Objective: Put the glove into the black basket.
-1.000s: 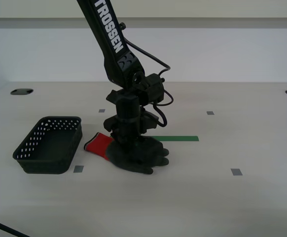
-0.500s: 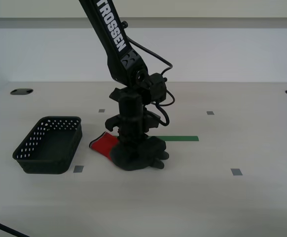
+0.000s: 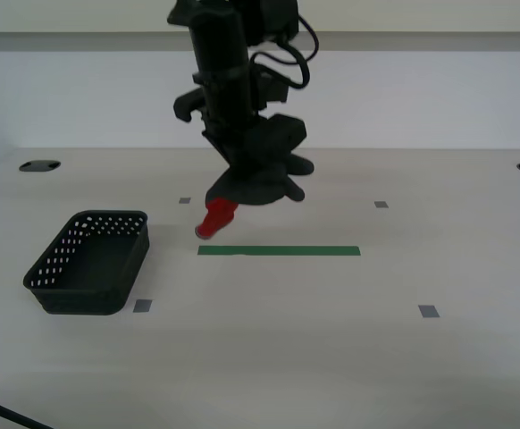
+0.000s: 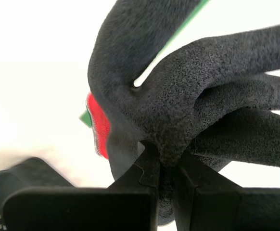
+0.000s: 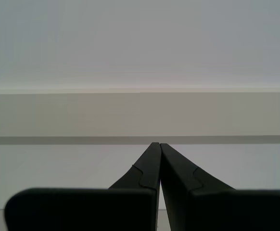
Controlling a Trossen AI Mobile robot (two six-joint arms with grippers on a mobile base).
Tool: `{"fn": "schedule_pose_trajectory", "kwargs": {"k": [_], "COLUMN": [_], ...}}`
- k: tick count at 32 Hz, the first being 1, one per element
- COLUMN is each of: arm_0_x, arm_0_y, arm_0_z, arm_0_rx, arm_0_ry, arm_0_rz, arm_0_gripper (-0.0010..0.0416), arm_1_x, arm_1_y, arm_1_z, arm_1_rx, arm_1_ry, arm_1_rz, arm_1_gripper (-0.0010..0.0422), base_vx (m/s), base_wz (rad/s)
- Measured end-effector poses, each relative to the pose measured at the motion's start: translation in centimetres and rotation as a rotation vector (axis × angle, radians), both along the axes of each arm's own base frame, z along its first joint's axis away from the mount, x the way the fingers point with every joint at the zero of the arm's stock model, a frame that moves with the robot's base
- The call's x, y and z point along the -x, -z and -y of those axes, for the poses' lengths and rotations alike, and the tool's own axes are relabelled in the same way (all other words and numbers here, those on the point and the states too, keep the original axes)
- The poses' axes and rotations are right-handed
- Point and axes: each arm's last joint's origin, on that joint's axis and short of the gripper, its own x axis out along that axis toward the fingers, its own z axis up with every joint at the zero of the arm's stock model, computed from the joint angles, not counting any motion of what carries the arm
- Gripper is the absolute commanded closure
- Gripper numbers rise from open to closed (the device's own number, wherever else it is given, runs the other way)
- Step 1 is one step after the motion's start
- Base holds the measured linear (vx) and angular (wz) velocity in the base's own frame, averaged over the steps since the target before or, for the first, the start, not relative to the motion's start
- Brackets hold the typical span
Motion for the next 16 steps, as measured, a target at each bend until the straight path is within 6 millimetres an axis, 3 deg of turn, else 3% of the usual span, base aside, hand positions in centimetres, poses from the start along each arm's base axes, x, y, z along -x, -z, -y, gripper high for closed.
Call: {"fn": "schedule_pose_trajectory", "kwargs": {"k": [10,13,16], "arm_0_x": [0.0,0.0,0.0], "arm_0_y": [0.0,0.0,0.0], "arm_0_z": [0.0,0.0,0.0], "arm_0_rx": [0.000,0.000,0.000], "arm_0_ry": [-0.002,-0.002,0.000], "arm_0_rz": [0.000,0.000,-0.001], "arm_0_gripper": [0.0405,0.0405,0.0405], "arm_1_x": [1.3,1.7,1.7], "arm_1_y": [-6.2,-7.6,-9.0], "arm_1_z": [-5.2,-7.1,-10.4], "arm_1_rx": [-0.043,-0.044,-0.080], "arm_1_ry": [-0.069,-0.111,-0.201], "arm_1_rz": [-0.048,-0.027,0.016], "arm_1_gripper": [0.0413,0.0413,0.0413], "base_vx": [0.000,0.000,0.000], "base_wz": [0.000,0.000,0.000]}}
